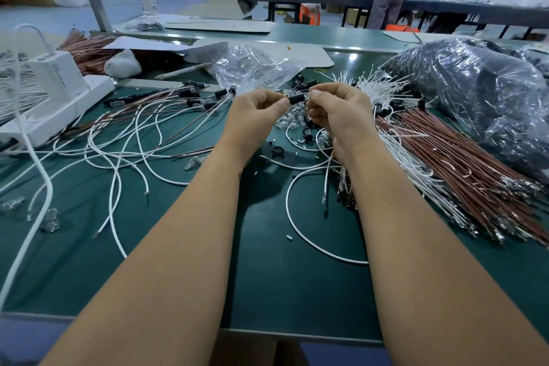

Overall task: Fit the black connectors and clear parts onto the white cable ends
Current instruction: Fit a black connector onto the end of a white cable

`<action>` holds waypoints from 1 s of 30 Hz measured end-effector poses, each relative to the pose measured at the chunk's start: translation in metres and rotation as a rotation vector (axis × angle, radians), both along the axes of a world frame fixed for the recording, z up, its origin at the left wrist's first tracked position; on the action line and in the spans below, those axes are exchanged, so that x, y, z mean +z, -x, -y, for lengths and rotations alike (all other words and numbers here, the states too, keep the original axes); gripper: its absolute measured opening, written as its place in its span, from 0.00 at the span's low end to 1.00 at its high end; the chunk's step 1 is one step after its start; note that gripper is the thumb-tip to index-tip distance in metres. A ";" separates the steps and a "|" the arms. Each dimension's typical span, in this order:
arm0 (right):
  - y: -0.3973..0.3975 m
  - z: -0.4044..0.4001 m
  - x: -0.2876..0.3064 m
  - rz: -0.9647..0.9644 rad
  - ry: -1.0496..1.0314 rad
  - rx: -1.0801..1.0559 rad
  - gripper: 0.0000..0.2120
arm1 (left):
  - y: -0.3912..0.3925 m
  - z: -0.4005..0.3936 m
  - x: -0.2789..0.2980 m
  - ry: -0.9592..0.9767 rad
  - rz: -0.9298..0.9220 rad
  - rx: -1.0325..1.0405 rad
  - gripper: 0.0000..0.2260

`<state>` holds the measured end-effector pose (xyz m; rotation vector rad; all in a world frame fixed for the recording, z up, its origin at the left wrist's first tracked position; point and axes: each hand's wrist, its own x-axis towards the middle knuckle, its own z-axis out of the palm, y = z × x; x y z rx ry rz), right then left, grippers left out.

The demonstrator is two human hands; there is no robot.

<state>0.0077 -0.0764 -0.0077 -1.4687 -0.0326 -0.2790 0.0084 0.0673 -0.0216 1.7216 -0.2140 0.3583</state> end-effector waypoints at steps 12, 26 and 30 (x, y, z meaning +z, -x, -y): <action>-0.002 0.000 -0.003 -0.007 0.089 0.021 0.06 | -0.004 -0.003 -0.003 -0.009 0.027 0.011 0.06; -0.004 -0.002 -0.013 0.037 -0.003 0.167 0.07 | 0.000 -0.002 -0.001 0.031 -0.036 0.029 0.05; -0.002 -0.002 -0.015 0.055 -0.003 0.199 0.06 | 0.001 -0.003 0.000 0.044 -0.066 0.009 0.09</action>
